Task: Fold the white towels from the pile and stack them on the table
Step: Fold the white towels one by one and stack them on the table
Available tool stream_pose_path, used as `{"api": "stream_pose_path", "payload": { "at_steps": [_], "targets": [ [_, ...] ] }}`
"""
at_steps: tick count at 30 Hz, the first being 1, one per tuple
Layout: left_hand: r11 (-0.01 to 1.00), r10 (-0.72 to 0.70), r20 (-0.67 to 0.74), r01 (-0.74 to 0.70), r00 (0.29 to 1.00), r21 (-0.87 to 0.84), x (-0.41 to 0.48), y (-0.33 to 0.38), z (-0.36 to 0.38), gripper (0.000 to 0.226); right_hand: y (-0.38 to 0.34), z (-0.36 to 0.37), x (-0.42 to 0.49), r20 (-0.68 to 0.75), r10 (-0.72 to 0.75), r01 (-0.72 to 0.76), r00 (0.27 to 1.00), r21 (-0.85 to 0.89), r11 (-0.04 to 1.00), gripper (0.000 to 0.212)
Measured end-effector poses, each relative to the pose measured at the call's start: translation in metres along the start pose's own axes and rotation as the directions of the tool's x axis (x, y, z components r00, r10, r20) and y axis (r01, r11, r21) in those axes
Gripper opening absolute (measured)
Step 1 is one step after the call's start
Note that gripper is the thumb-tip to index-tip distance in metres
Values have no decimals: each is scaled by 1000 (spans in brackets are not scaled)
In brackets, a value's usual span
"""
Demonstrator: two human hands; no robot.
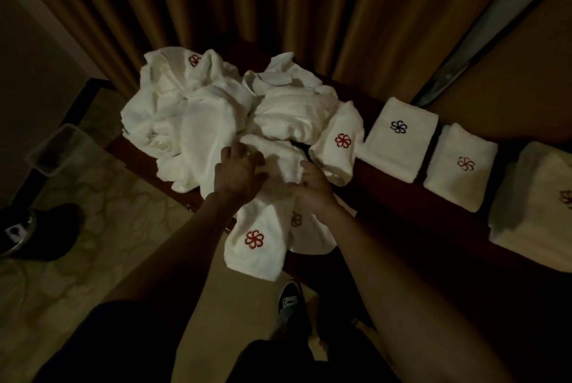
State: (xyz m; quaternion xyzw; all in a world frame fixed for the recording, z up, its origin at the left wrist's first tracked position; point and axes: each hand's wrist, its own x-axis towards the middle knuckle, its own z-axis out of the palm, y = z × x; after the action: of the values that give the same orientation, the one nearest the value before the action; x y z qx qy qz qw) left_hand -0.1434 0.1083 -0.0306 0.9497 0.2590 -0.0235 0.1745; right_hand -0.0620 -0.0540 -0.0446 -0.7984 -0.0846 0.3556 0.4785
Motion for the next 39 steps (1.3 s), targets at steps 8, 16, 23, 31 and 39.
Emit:
{"api": "stream_pose_path", "payload": {
  "at_steps": [8, 16, 23, 31, 39],
  "targets": [
    [968, 127, -148, -155, 981, -197, 18, 10, -6, 35, -18, -23, -5, -166, -63, 108, 984, 276, 955, 33],
    [859, 254, -193, -313, 948, -404, 37, 105, -47, 24, -40, -102, -19, -409, -119, 278, 904, 353, 893, 23],
    [802, 344, -72, -333, 936, -496, 31, 196, -44, 24, -7, -198, -55, -532, -12, 249, 846, 376, 893, 24],
    [821, 457, 87, -382, 885, -425, 12, 247, 40, 26, 122, -254, -97, -636, 273, -119, 722, 274, 954, 31],
    [950, 307, 236, -282, 922, -133, 23, 227, 97, 36, 167, -253, -108, -716, 84, -140, 693, -20, 990, 16]
  ]
}}
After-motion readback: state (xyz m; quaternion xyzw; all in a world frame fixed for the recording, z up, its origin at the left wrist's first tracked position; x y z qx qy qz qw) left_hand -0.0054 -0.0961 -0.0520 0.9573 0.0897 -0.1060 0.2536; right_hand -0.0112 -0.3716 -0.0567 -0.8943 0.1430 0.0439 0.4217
